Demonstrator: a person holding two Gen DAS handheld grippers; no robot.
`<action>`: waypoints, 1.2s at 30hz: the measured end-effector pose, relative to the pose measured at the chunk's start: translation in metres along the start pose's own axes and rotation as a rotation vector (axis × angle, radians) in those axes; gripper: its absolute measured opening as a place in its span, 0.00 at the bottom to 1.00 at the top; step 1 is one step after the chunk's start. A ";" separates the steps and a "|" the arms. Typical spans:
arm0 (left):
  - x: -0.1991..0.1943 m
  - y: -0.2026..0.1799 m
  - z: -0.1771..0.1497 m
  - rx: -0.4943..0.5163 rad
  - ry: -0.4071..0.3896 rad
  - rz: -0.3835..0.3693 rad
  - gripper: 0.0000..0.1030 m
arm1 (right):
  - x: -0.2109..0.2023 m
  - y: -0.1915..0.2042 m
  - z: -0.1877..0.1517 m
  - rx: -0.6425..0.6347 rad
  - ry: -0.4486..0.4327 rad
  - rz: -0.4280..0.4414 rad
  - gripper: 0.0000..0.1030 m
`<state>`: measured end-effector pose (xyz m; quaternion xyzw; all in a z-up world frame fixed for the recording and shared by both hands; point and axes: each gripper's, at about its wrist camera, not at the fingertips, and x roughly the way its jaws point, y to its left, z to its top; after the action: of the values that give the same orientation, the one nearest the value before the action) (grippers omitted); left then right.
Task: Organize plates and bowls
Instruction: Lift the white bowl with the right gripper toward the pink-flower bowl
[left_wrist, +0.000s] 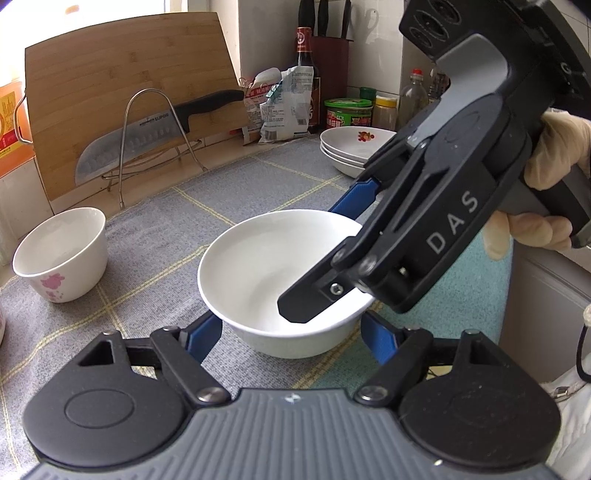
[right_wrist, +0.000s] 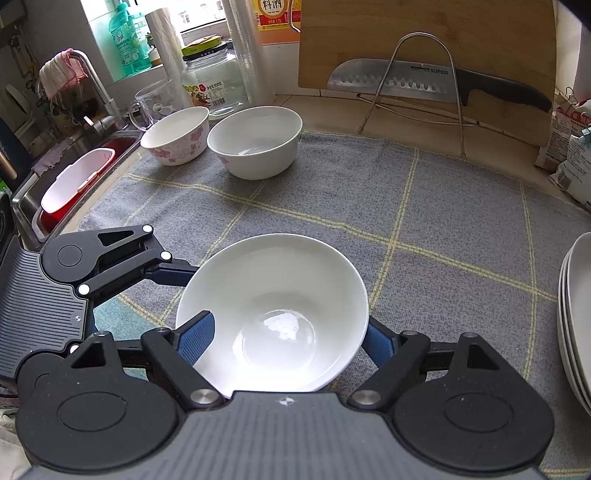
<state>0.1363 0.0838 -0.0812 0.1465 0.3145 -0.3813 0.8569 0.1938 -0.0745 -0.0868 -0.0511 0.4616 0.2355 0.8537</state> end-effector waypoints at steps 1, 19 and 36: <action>0.001 0.000 0.000 0.000 0.000 -0.002 0.79 | 0.000 0.000 0.000 -0.005 0.002 -0.003 0.86; 0.001 0.000 -0.001 0.003 0.000 -0.010 0.89 | 0.001 0.001 -0.003 -0.003 -0.004 0.005 0.99; -0.039 0.026 -0.026 -0.106 0.032 0.103 0.92 | -0.006 0.012 0.013 -0.012 -0.072 -0.029 1.00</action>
<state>0.1250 0.1355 -0.0751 0.1229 0.3402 -0.3172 0.8766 0.1952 -0.0626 -0.0730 -0.0545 0.4283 0.2277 0.8728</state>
